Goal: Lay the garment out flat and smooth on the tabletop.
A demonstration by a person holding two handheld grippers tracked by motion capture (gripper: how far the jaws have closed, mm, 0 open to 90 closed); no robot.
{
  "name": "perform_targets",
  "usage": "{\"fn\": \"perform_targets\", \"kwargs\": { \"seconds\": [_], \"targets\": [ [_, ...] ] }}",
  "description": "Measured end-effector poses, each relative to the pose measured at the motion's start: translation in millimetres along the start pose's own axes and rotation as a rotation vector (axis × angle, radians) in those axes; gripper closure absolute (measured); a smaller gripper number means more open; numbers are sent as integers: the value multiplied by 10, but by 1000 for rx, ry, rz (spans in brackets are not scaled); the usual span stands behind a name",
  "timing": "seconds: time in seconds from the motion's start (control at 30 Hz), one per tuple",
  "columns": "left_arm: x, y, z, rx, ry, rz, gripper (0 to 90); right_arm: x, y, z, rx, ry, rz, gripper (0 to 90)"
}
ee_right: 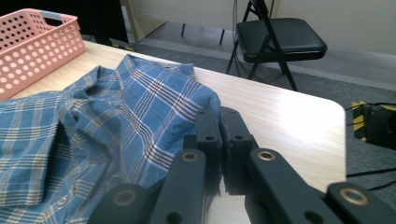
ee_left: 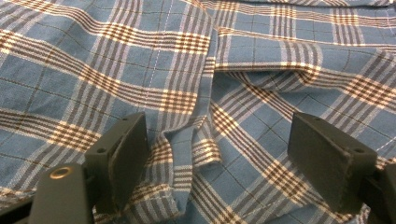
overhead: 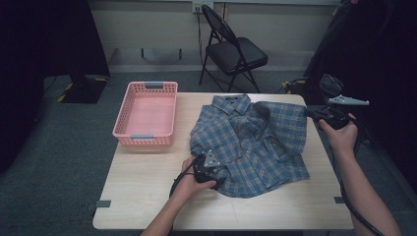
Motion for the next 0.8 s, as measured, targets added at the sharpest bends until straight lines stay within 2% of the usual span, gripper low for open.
{"fn": "perform_targets", "kwargs": {
  "seconds": [0.17,0.3,0.37,0.43,0.53,0.57,0.6,0.63,0.67,0.73,0.8],
  "targets": [
    [0,0,0,0,0,0,199,-134,26,-11,-1,-7,-17,874],
    [-1,-1,1,-1,1,1,199,-323,42,-40,7,-11,-46,874],
    [-1,-1,1,0,1,1,199,-477,54,-62,20,-18,-71,874],
    [-1,-1,1,0,0,0,199,-691,82,-94,29,-42,-114,874],
    [0,-2,1,1,0,1,199,-1052,181,-180,52,-93,-214,860],
    [0,-3,2,1,0,1,199,-1150,227,-202,43,-129,-242,825],
    [-1,-4,3,0,1,1,199,-1216,272,-206,32,-145,-270,735],
    [-2,-6,5,1,1,1,199,-1245,305,-184,18,-106,-290,613],
    [-2,-8,6,1,1,1,198,-1221,324,-150,-8,-79,-290,580],
    [-3,-11,9,2,3,1,198,-1028,318,-109,-22,-58,-221,563],
    [-3,-11,9,2,3,1,198,-746,282,-76,-51,-24,-157,528]
  ]
}}
Point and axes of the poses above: each handheld gripper's, and its own axes: y roughly backward along the jaws, z roughly out of its top, x roughly to its left, the point moved 7 cm from there along -y, roughly forward along the jaws, and after that the axes turned 15 degrees about y, right-handed, at the moved point
